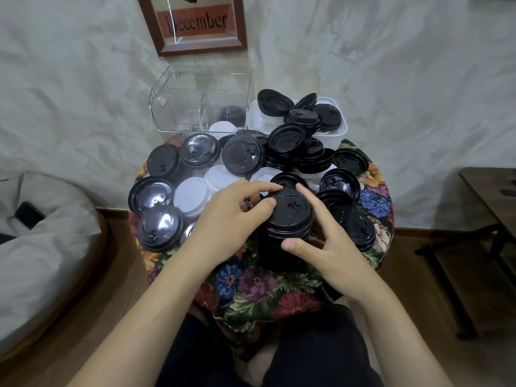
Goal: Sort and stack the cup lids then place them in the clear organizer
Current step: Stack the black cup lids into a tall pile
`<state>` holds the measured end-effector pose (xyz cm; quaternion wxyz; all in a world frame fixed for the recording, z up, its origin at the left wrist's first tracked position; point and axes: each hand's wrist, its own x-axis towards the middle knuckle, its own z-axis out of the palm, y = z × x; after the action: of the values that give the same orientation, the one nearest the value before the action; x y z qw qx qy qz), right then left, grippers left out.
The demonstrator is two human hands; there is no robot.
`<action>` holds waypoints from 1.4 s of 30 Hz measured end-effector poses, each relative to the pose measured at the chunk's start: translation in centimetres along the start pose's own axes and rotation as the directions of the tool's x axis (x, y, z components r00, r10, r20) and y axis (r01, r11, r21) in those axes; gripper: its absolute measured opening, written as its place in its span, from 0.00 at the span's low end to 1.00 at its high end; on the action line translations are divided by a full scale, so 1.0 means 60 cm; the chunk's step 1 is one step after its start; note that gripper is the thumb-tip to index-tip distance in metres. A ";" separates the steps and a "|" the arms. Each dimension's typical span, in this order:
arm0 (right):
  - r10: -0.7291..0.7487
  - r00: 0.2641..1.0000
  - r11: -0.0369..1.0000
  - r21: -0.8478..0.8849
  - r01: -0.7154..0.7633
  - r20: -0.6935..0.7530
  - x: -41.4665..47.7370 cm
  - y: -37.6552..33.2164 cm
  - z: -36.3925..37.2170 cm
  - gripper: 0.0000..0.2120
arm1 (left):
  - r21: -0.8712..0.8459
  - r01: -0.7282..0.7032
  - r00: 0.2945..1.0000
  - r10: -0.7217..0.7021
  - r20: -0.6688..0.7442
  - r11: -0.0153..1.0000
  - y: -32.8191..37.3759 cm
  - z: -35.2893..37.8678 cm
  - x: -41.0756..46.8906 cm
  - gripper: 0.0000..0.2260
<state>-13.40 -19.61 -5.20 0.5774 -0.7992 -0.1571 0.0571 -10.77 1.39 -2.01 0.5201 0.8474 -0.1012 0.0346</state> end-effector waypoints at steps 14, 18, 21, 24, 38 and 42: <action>-0.007 0.999 1.000 0.011 0.007 -0.032 0.001 -0.007 0.006 0.33 | -0.187 -0.020 0.983 0.054 0.178 0.982 -0.015 0.011 -0.021 0.19; -0.014 1.000 1.000 0.006 0.014 -0.003 0.000 -0.008 -0.003 0.35 | -0.196 -0.020 0.983 0.055 0.177 0.980 -0.015 0.014 -0.025 0.21; -0.023 0.999 1.000 0.011 0.023 0.033 0.005 -0.011 -0.013 0.33 | -0.163 -0.029 0.984 0.056 0.166 0.986 -0.016 0.012 -0.022 0.20; -0.022 0.998 0.999 0.028 0.021 0.059 0.009 -0.013 -0.015 0.29 | -0.173 -0.032 0.982 0.063 0.176 0.984 -0.019 0.011 -0.021 0.21; -0.021 0.995 0.999 0.029 0.018 0.093 0.009 0.002 -0.016 0.31 | -0.161 -0.021 0.956 0.067 0.287 0.987 -0.025 0.012 -0.025 0.33; -0.008 0.994 1.000 0.025 0.006 0.106 0.010 0.004 -0.018 0.32 | -0.159 -0.023 0.955 0.068 0.287 0.987 -0.033 0.014 -0.025 0.33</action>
<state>-12.49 -20.46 -5.04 0.5782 -0.7873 -0.1896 0.0995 -11.84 1.71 -4.38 0.5622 0.7981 -0.1986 -0.0867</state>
